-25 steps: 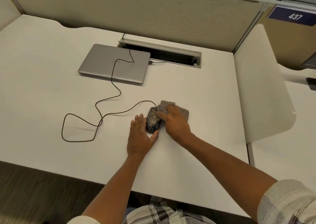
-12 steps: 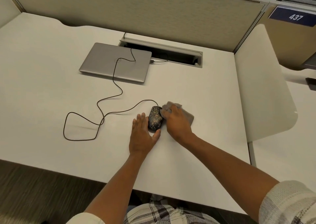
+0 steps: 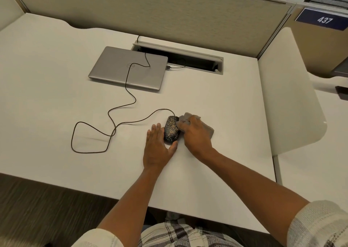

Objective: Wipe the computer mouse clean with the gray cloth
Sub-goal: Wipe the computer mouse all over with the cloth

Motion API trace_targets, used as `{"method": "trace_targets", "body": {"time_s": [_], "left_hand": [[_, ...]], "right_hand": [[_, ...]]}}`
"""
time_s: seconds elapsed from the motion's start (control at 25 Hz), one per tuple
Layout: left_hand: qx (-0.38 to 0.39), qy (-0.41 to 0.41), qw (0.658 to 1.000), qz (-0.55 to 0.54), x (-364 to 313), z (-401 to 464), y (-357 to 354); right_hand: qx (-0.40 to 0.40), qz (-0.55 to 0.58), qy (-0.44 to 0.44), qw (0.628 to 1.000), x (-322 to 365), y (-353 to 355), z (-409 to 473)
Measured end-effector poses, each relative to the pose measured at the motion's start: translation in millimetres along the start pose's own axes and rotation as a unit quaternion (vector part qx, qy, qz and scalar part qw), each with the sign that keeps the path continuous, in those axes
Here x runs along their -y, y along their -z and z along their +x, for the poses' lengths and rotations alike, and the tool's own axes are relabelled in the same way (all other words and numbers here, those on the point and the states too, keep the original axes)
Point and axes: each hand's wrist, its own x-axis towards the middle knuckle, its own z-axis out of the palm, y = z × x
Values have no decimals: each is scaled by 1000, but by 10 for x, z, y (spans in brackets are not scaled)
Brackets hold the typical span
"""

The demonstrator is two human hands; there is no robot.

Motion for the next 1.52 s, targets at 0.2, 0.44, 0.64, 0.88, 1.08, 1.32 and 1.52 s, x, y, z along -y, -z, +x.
{"method": "trace_targets", "body": {"time_s": [0.2, 0.44, 0.64, 0.88, 1.08, 1.32, 1.52], "left_hand": [[11, 4, 1000, -8, 28, 4, -3], [-5, -3, 1000, 8, 27, 5, -18], [4, 1, 1000, 2, 33, 9, -11], [24, -1, 1000, -2, 45, 9, 7], [3, 1, 1000, -1, 17, 8, 5], [18, 4, 1000, 0, 34, 11, 4], [10, 2, 1000, 2, 27, 7, 13]], "right_hand": [[4, 25, 46, 999, 135, -67, -288], [-32, 17, 12, 999, -38, 88, -162], [9, -49, 19, 999, 183, -25, -273], [13, -35, 95, 995, 212, -38, -420], [-31, -15, 17, 999, 26, 74, -191], [-1, -21, 60, 998, 186, -100, -361], [14, -62, 97, 993, -63, 2, -408]]}}
